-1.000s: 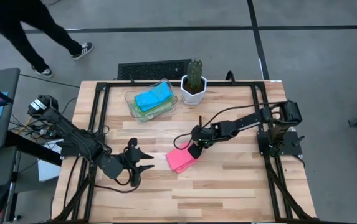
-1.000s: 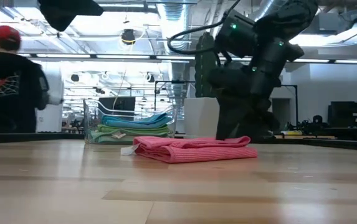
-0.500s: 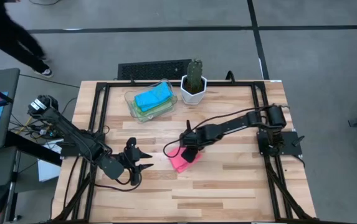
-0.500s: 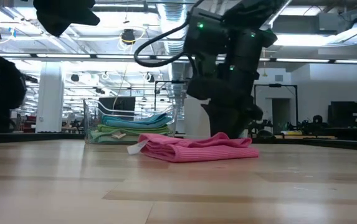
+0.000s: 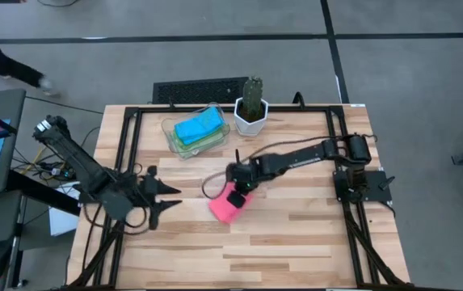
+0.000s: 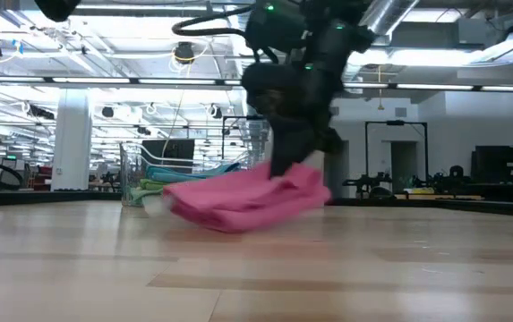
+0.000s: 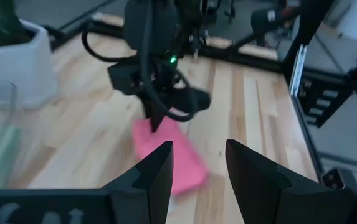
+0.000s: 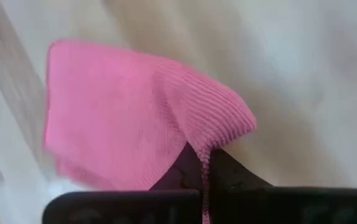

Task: Fold microfiber towels
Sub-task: Put the pink microfiber towel into the transparent bin

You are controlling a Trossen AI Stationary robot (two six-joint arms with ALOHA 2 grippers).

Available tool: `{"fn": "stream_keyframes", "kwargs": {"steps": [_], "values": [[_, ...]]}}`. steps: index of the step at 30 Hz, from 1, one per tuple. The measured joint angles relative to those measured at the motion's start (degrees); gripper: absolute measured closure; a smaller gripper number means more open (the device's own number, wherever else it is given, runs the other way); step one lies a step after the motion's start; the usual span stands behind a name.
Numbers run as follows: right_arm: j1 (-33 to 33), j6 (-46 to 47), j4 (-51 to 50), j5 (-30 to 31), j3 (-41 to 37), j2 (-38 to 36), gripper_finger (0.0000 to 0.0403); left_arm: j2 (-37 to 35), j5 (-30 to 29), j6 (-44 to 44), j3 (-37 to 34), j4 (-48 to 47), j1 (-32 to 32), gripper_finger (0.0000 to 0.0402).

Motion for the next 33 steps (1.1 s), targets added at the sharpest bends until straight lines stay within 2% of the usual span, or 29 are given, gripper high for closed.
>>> {"fn": "stream_keyframes", "kwargs": {"steps": [5, 12, 18, 24, 33], "values": [[-3.02, -5.08, -0.21, 0.58, 6.77, 1.24, 0.0386, -7.74, -3.78, 0.29, 0.00, -4.82, -1.51, 0.0271], [-9.41, -11.19, -0.40, 0.70, 16.00, 1.25, 0.0386, -15.42, -5.86, 0.25, 0.00, -11.22, -2.38, 0.0274], [-15.02, -15.06, 0.25, -1.49, 23.14, 1.16, 0.0386, -17.61, -6.34, 0.26, 0.00, -15.52, -2.38, 0.0274], [-20.42, -15.87, 2.76, -4.97, 27.02, 1.10, 0.0386, -18.91, -7.41, 0.43, 0.00, -17.96, -2.38, 0.0274], [-22.51, -15.81, 9.79, -9.06, 28.48, 3.17, 0.0386, -19.51, -8.94, 1.72, 0.00, -19.59, -2.38, 0.0274]]}}
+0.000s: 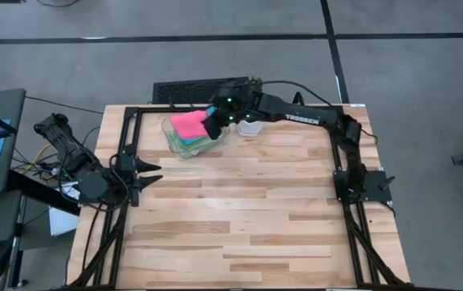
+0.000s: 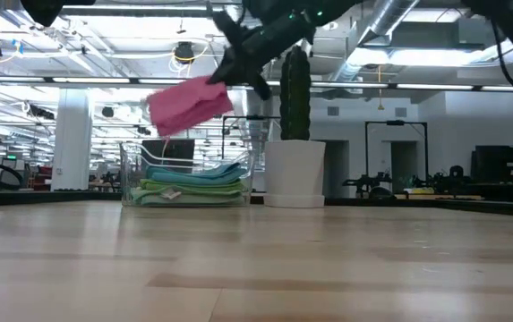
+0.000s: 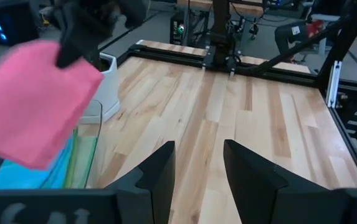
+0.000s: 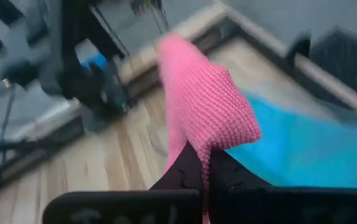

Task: Fold microfiber towels
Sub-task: Put the pink microfiber towel into the transparent bin

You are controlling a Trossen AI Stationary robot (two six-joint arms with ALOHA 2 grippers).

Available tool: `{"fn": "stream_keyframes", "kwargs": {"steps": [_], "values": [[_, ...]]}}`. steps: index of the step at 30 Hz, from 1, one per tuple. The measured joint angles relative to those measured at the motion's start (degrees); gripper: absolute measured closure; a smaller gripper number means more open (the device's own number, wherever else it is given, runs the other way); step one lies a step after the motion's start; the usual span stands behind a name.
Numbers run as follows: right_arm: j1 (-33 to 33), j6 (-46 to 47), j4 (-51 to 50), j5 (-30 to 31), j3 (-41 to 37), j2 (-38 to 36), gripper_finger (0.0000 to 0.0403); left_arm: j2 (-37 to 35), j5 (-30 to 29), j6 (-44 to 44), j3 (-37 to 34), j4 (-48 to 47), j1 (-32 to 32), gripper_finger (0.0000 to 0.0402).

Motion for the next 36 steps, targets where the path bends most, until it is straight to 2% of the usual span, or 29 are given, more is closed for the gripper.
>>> {"fn": "stream_keyframes", "kwargs": {"steps": [8, 18, 24, 33, 36], "values": [[-1.35, -1.30, -3.86, -2.92, 10.51, 8.72, 0.0386, -0.34, 0.04, -0.08, 0.00, 0.00, 0.00, 0.0274], [-5.56, 1.17, -3.89, -11.30, 13.26, 17.31, 0.0386, -0.50, 0.05, 0.20, 0.00, -1.18, 0.01, 0.0274], [-8.19, 1.51, -5.59, -10.16, 13.26, 18.67, 0.0385, -0.50, 0.04, 0.49, 0.00, -1.20, 0.00, 0.0274], [-8.73, -1.60, -7.41, -7.45, 13.26, 18.67, 0.0334, -0.51, -0.85, 1.10, 0.00, -1.17, 0.00, 0.0274], [-7.90, -3.73, -7.46, -4.75, 13.26, 18.67, 0.0314, -0.50, -0.85, 1.08, 0.00, -1.16, 0.00, 0.0274]]}}
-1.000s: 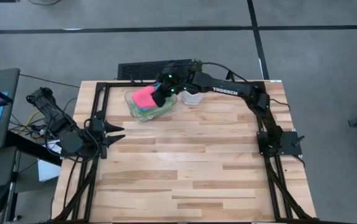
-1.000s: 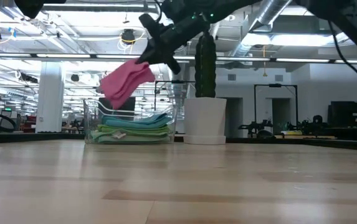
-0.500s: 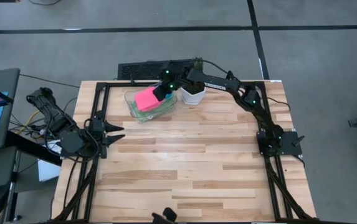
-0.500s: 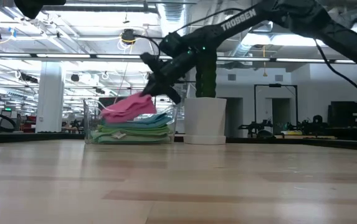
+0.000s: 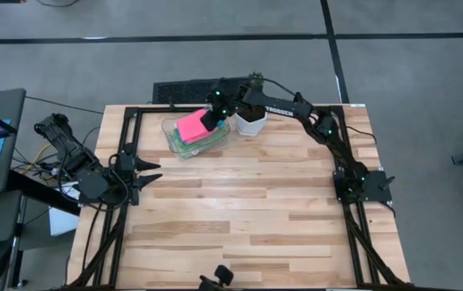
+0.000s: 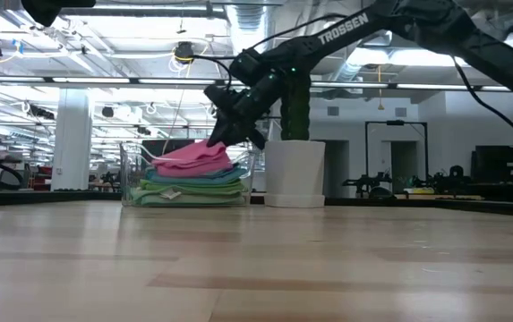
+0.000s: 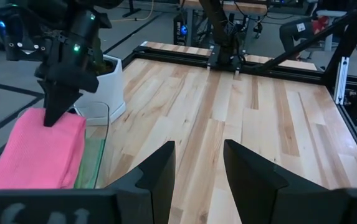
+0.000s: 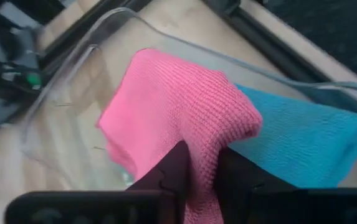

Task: Fold microfiber towels
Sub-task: Put the pink microfiber towel into the transparent bin

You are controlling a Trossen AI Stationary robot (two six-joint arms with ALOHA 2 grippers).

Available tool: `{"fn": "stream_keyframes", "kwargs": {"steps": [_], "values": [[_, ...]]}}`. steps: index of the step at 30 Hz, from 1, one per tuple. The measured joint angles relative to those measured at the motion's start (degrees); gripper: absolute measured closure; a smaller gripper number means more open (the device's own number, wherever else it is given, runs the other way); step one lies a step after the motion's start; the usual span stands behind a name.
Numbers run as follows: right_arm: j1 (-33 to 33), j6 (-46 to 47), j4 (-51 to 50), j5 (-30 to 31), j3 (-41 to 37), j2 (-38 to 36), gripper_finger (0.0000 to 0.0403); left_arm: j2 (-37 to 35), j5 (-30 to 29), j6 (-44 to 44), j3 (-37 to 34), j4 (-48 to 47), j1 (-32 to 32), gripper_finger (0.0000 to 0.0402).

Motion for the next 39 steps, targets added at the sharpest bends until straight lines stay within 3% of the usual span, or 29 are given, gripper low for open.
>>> {"fn": "stream_keyframes", "kwargs": {"steps": [4, 10, 16, 24, 31, 39], "values": [[0.91, -1.65, -0.08, 6.15, 0.00, 0.00, 0.0272, 0.00, 0.00, 0.00, 0.00, 0.00, 0.00, 0.0274], [1.60, -2.34, -0.20, 10.67, 0.00, -0.28, 0.0213, 0.00, 0.00, -0.33, 0.00, 0.02, 0.00, 0.0274], [2.01, -1.74, -1.87, 14.06, 1.03, -0.31, 0.0196, 0.00, 0.00, -0.59, 0.00, 0.04, 0.00, 0.0274], [5.29, -4.85, -2.72, 20.80, 9.02, -0.50, 0.0224, 0.00, -0.04, -0.63, 0.00, 0.02, 0.00, 0.0274], [7.56, -9.52, -6.23, 27.64, 8.89, 2.06, 0.0286, 0.09, -0.43, -1.02, -0.48, 0.07, 0.01, 0.0274], [6.80, -9.62, -7.46, 27.08, 8.80, 7.92, 0.0323, 0.11, -1.68, -2.12, -1.11, 0.05, 0.00, 0.0274]]}}
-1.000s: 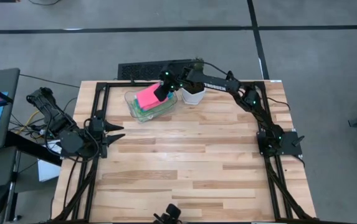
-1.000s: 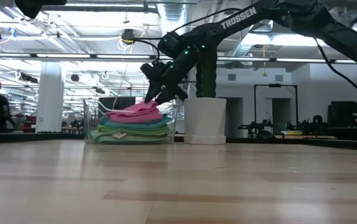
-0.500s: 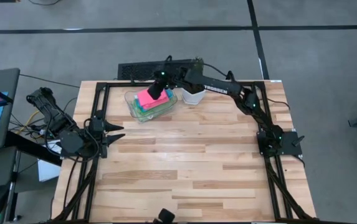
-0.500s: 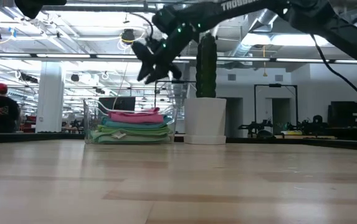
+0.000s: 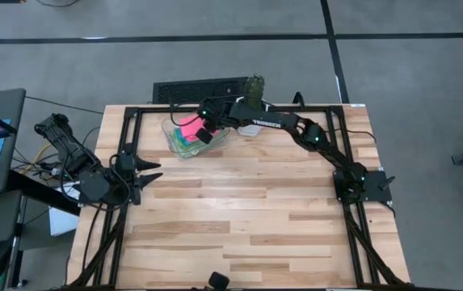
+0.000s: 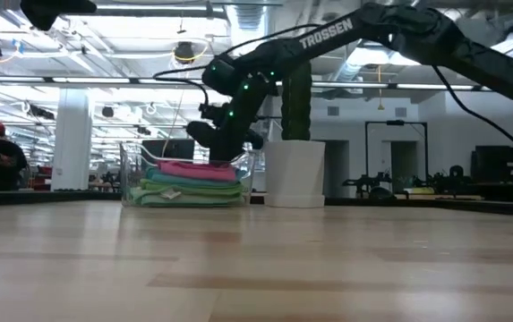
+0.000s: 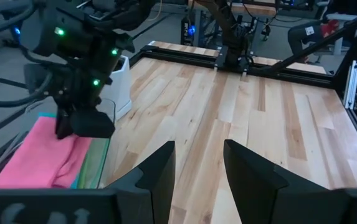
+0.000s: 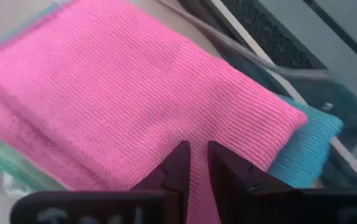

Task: Fold microfiber towels
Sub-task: Put the pink microfiber towel into the transparent bin, then return to Home Position

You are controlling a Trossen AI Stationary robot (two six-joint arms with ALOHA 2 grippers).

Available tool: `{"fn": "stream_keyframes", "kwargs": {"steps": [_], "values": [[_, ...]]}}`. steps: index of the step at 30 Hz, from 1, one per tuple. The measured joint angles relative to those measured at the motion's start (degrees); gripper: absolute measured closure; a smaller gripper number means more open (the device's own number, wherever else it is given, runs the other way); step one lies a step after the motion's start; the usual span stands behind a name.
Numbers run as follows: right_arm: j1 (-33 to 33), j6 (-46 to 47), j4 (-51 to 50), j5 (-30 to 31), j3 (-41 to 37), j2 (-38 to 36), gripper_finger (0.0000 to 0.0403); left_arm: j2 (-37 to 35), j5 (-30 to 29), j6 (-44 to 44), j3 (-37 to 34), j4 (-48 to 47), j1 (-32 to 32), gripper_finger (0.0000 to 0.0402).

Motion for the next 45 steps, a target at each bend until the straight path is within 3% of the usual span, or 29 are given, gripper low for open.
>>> {"fn": "stream_keyframes", "kwargs": {"steps": [6, 12, 16, 20, 24, 27, 30, 32, 35, 39, 45], "values": [[0.32, 0.26, -1.26, -0.44, 2.85, -1.92, 0.0326, -0.06, -1.87, -0.32, 0.00, 0.24, 0.02, 0.0274], [2.19, -1.99, -5.62, -0.47, 5.41, -9.96, 0.0326, 0.17, -3.59, 0.66, -0.02, 1.88, 0.01, 0.0274], [4.43, -4.50, -13.29, -4.65, 5.44, -20.04, 0.0326, 0.93, -6.08, 6.58, -0.02, 7.70, 0.02, 0.0274], [6.96, -7.54, -23.74, -4.59, 5.58, -32.41, 0.0326, 1.18, -5.70, 11.91, -0.02, 12.90, -0.01, 0.0274], [10.33, -9.22, -35.57, -4.43, 5.61, -44.15, 0.0326, 1.20, -4.86, 17.31, 0.00, 12.03, 0.04, 0.0274], [12.94, -9.20, -45.14, -4.67, 5.61, -52.17, 0.0326, 1.24, -2.11, 15.63, 0.00, 12.09, 0.06, 0.0274], [15.62, -2.95, -52.22, -4.08, 3.69, -59.13, 0.0326, -0.09, -0.98, 15.63, 0.00, 12.76, 0.75, 0.0274], [17.81, -0.49, -47.78, -2.18, -1.47, -64.68, 0.0326, -2.65, -0.71, 15.16, 0.00, 12.71, 1.99, 0.0274], [21.68, -0.46, -34.02, -1.60, -14.13, -73.72, 0.0326, -7.98, 4.89, 15.59, 0.00, 11.23, 3.70, 0.0274], [23.91, -2.36, -15.03, -1.54, -37.93, -86.13, 0.0326, -15.53, 11.13, 15.63, -0.05, 8.85, 4.51, 0.0274], [21.42, 0.28, 12.59, -2.07, -73.42, -101.55, 0.0326, -22.80, 11.98, 14.91, -5.37, 10.32, 4.48, 0.0274]]}}
